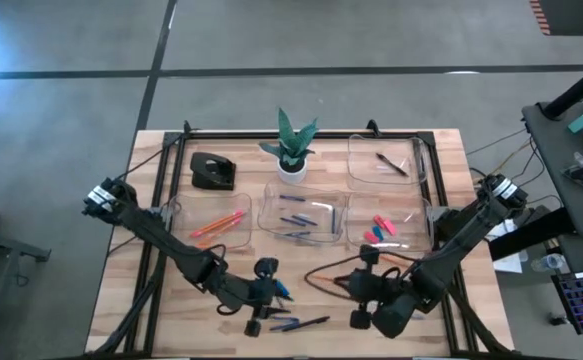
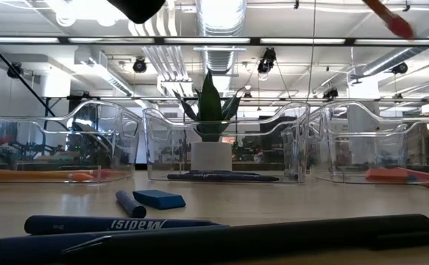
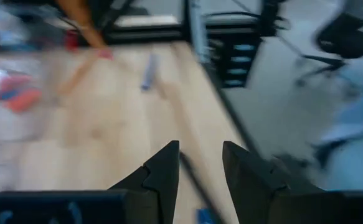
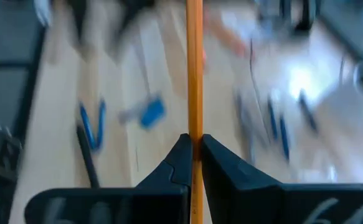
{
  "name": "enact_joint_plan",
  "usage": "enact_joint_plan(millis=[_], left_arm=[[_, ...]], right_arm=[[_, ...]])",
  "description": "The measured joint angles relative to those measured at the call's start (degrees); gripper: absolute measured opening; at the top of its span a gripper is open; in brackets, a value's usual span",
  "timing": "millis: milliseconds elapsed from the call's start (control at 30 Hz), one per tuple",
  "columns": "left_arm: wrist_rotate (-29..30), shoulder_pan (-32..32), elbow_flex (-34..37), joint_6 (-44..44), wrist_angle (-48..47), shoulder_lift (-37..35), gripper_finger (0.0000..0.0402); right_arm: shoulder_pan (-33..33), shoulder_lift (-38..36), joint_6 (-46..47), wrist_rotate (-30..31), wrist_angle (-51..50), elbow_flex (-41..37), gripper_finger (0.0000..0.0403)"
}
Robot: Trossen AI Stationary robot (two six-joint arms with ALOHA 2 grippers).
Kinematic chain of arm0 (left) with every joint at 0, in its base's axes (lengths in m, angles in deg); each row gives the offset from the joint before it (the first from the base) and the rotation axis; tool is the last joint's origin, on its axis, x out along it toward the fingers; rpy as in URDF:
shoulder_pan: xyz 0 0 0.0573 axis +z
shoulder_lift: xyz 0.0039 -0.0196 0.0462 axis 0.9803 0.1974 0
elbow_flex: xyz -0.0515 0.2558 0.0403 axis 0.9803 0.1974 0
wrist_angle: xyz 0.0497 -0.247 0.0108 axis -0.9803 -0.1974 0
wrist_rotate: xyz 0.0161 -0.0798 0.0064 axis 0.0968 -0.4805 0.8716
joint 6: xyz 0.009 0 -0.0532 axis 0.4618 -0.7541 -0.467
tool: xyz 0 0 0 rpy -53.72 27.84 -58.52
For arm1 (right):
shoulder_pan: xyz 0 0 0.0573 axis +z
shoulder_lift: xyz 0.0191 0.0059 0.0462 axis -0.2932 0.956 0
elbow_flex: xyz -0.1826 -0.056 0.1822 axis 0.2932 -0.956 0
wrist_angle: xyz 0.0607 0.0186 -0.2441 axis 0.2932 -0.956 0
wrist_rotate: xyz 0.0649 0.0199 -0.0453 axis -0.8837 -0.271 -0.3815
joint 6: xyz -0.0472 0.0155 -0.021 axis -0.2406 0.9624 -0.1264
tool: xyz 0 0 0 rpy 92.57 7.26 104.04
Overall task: Sort crayons/erasers/pens/pencils in bins
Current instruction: Put the orange pencil into the middle left transparent bin
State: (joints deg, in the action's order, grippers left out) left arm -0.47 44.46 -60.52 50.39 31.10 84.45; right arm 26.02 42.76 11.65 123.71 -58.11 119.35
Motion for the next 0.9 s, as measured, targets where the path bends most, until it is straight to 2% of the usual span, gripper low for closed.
enact_joint_plan(millis=[67,233,400,467,733,900], left_arm=[[5.2,0.0,-0.2,1.9,1.2,0.4,0.0109],[17.2,0.0,-0.1,8.0,7.2,0.4,0.0109],[17.9,0.0,-0.1,13.8,14.6,0.4,0.0109],[17.9,0.0,-0.1,15.3,16.6,0.4,0.0109],[18.0,0.3,-0.2,17.0,19.5,0.3,0.0109],[18.0,1.0,-0.4,16.9,20.6,0.3,0.0109]], right_arm=[[-0.3,0.0,-7.2,2.0,6.7,0.1,0.0013],[-1.8,0.0,-22.8,1.9,21.5,0.0,0.0013],[-3.6,0.0,-29.7,1.1,28.2,-0.1,0.0013],[-4.6,0.0,-31.4,-1.4,30.2,-0.1,0.0013],[-7.7,0.4,-34.3,-7.6,35.3,-0.1,0.0013],[-9.2,1.0,-36.9,-8.7,38.3,-0.1,0.0013]])
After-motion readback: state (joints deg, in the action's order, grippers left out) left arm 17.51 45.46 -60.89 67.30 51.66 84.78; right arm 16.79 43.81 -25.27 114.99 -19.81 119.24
